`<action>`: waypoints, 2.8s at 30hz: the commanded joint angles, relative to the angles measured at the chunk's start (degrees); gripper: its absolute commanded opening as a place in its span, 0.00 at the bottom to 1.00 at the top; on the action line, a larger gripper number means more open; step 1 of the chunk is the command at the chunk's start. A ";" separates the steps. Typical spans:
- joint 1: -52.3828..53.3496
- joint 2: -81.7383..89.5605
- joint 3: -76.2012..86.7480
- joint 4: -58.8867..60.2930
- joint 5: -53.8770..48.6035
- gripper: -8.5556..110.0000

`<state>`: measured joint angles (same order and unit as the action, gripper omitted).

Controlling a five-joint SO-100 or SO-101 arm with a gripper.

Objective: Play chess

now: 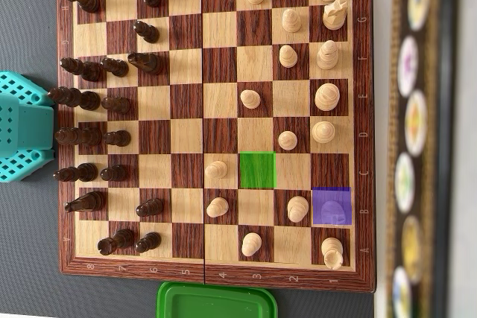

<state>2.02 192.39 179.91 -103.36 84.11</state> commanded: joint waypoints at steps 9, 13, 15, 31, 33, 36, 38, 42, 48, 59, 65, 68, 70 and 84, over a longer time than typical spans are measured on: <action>-0.35 -0.53 1.14 0.00 0.26 0.18; -0.35 -0.53 1.14 0.00 0.26 0.18; -0.35 -0.53 1.14 0.00 0.18 0.18; -0.70 -0.53 1.14 0.00 0.26 0.18; -0.70 -0.53 1.14 0.00 0.26 0.18; -0.70 -0.53 1.14 0.00 -0.18 0.18; -0.70 -0.62 1.14 0.18 -0.26 0.18; -0.09 -0.62 0.79 0.53 -0.44 0.18; 0.00 -0.62 -6.33 14.50 -0.44 0.18; -0.09 -0.62 -19.78 54.32 -0.35 0.18; -0.09 -0.62 -22.76 75.50 -0.35 0.18; -0.09 -0.62 -23.99 85.52 -0.35 0.18; -0.09 -0.62 -24.61 92.64 -0.35 0.18; -0.09 -0.62 -29.79 134.82 -0.35 0.18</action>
<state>1.58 192.22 152.75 26.98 84.11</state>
